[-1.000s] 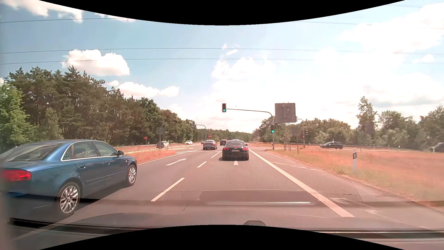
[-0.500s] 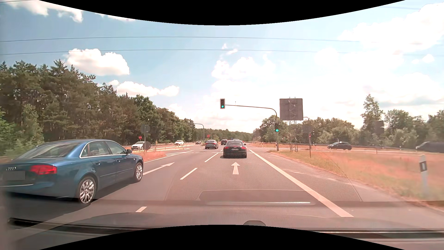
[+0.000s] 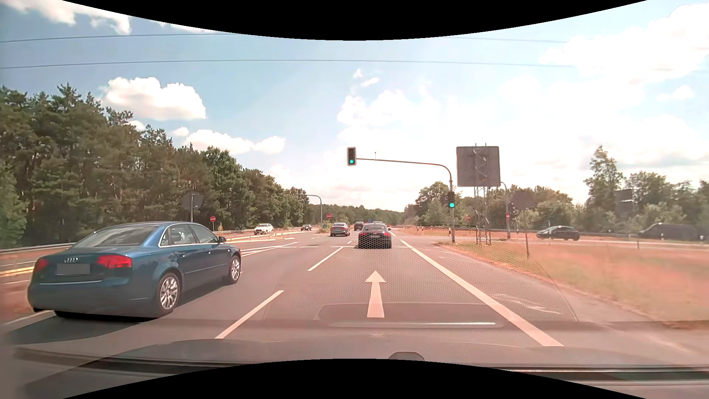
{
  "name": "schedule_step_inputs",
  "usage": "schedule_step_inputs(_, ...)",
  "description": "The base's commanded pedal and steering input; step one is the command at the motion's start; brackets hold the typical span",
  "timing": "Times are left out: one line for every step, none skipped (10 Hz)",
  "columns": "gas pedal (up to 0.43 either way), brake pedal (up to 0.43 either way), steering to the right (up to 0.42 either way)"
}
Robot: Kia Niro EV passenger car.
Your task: Follow the waypoints while adhering to traffic rules and regulations
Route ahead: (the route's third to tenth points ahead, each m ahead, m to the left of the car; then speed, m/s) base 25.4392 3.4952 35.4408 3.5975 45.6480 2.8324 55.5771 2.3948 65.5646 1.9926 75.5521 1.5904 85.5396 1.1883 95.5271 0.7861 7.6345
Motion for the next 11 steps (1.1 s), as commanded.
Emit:
schedule_step_inputs(0.248,0.0,-0.002)
schedule_step_inputs(0.248,0.0,-0.002)
schedule_step_inputs(0.248,0.0,-0.002)
schedule_step_inputs(0.248,0.0,-0.002)
schedule_step_inputs(0.248,0.0,-0.002)
schedule_step_inputs(0.248,0.0,-0.002)
schedule_step_inputs(0.248,0.0,-0.002)
schedule_step_inputs(0.248,0.0,-0.002)
schedule_step_inputs(0.248,0.0,-0.002)
schedule_step_inputs(0.248,0.0,-0.002)
schedule_step_inputs(0.248,0.0,-0.002)
